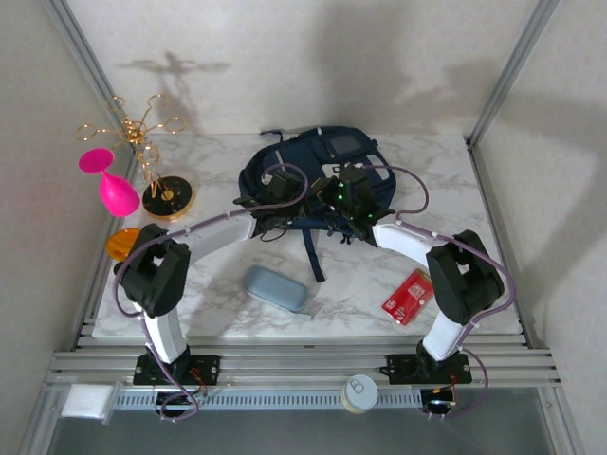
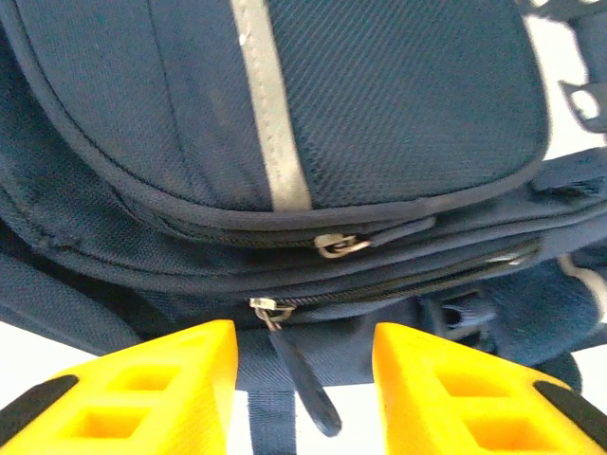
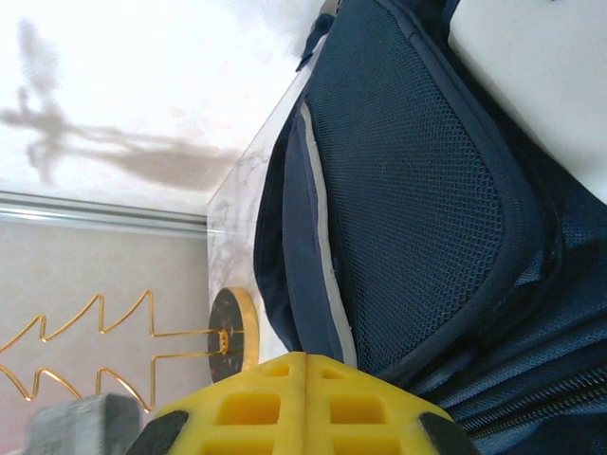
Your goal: Pack the student bag
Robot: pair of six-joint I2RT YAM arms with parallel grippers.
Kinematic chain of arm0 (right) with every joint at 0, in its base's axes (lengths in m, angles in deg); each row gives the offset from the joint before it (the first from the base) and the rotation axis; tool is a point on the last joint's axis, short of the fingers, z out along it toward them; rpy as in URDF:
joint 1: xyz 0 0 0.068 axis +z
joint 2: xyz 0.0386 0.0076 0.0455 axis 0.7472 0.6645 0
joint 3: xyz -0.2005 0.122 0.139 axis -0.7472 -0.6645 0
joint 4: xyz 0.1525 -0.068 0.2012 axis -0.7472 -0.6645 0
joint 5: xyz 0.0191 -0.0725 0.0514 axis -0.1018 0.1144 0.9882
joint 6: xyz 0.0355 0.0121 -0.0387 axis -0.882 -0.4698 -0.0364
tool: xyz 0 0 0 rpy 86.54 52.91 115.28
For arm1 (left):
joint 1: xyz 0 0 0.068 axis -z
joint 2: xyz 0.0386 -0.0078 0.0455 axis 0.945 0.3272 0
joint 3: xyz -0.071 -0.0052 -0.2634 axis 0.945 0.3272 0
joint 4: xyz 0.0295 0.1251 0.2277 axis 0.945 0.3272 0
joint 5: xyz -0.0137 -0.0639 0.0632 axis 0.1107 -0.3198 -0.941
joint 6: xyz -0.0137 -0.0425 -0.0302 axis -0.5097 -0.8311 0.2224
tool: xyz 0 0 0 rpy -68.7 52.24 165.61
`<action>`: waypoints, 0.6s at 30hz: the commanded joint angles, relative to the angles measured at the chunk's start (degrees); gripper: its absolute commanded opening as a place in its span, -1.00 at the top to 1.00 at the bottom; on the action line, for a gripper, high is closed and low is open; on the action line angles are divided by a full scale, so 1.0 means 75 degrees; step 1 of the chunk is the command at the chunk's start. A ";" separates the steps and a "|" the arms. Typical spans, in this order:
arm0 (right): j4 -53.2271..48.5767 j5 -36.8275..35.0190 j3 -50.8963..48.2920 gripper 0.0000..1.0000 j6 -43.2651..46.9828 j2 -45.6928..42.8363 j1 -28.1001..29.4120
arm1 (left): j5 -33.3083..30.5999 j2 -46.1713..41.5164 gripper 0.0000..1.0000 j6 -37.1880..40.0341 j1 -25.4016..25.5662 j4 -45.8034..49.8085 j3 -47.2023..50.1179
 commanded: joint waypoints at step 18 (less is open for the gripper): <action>-0.0409 -0.0361 -0.0656 0.83 0.0432 -0.0685 -0.0152 | 0.0791 0.1161 0.70 0.0365 0.0040 0.0504 -0.0618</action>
